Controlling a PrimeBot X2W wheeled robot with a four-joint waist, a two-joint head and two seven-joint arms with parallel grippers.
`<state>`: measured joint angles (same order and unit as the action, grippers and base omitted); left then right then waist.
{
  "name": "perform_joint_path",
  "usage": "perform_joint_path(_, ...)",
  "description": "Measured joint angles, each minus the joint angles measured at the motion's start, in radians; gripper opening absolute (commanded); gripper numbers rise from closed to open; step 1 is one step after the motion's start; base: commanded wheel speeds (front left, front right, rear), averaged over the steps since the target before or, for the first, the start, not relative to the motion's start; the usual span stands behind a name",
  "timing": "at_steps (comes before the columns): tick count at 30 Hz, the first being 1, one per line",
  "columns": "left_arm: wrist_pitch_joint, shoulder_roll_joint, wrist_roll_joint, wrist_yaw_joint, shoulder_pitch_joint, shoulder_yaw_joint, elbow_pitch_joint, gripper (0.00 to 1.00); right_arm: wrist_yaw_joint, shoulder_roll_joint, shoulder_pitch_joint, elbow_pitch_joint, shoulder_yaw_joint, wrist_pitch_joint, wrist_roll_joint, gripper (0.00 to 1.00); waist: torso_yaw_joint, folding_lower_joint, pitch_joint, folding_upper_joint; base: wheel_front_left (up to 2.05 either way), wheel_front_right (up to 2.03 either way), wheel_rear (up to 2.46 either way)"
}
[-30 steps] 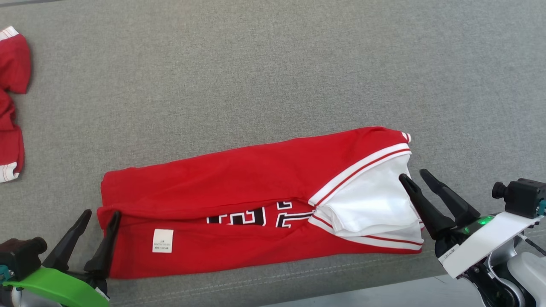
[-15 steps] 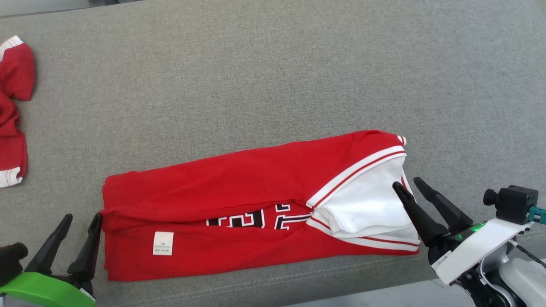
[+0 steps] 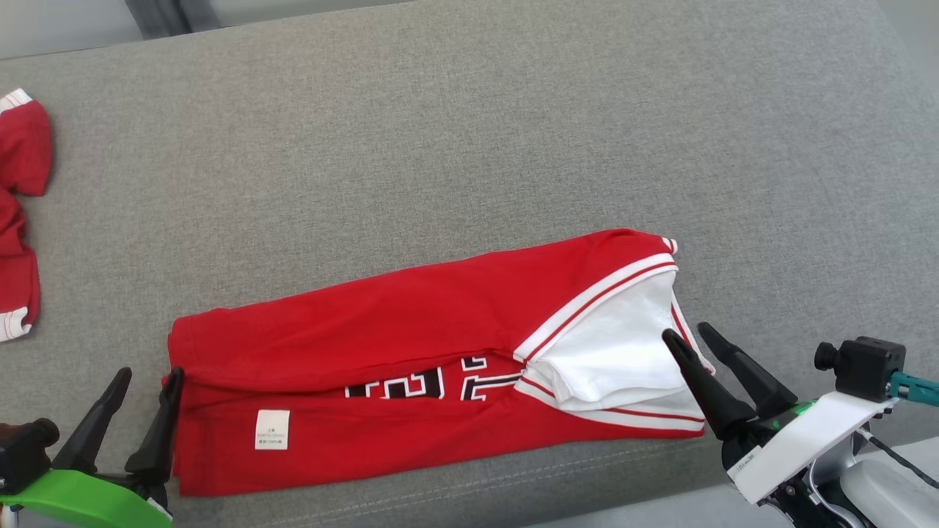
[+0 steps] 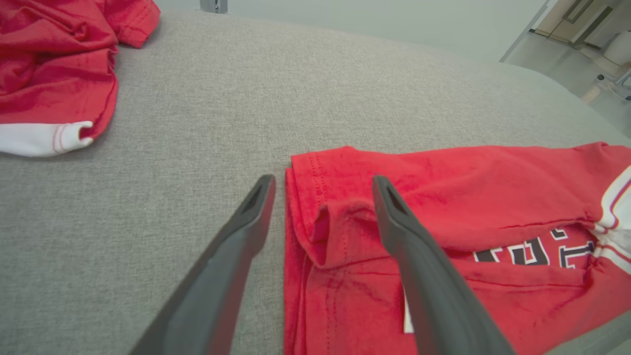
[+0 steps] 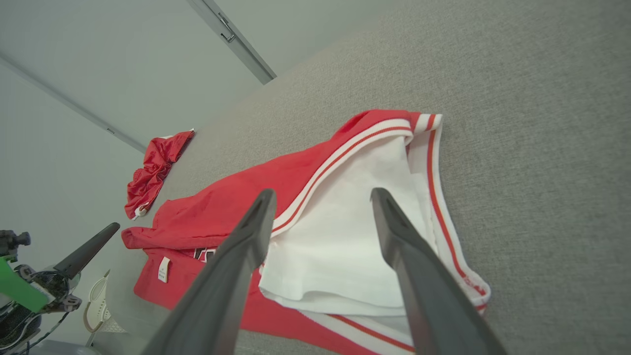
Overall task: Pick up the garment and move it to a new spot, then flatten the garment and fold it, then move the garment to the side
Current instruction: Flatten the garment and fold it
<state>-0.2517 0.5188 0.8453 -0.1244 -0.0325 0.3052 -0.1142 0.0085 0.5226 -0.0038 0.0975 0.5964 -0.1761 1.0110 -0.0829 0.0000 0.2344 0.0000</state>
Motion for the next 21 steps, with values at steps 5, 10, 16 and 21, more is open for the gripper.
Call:
perform_joint_path(5, 0.0, -0.003, -0.004, 0.0, 0.0, 0.023, -0.043, 1.0, 0.003, -0.009, 0.003, -0.006, 0.007, -0.001, 0.0, 1.0, -0.012, 0.0, -0.006, 0.0, 0.0, 0.0, 0.0)
perform_joint_path(10, 0.0, -0.004, -0.004, 0.0, 0.0, 0.03, -0.092, 1.0, 0.003, -0.011, 0.004, -0.01, 0.008, -0.001, 0.0, 1.0, -0.019, 0.0, -0.009, 0.0, 0.0, 0.0, 0.0)
perform_joint_path(16, 0.005, -0.007, -0.002, 0.0, 0.001, 0.049, -0.124, 1.0, 0.009, -0.017, 0.009, -0.021, 0.009, -0.008, 0.0, 1.0, -0.026, 0.0, -0.017, 0.0, 0.0, 0.0, 0.0)
perform_joint_path(21, 0.015, -0.023, 0.005, 0.0, 0.001, 0.074, -0.161, 1.0, 0.011, -0.021, 0.01, -0.035, 0.014, -0.01, 0.0, 1.0, -0.028, 0.0, -0.031, 0.0, 0.0, 0.0, 0.0)
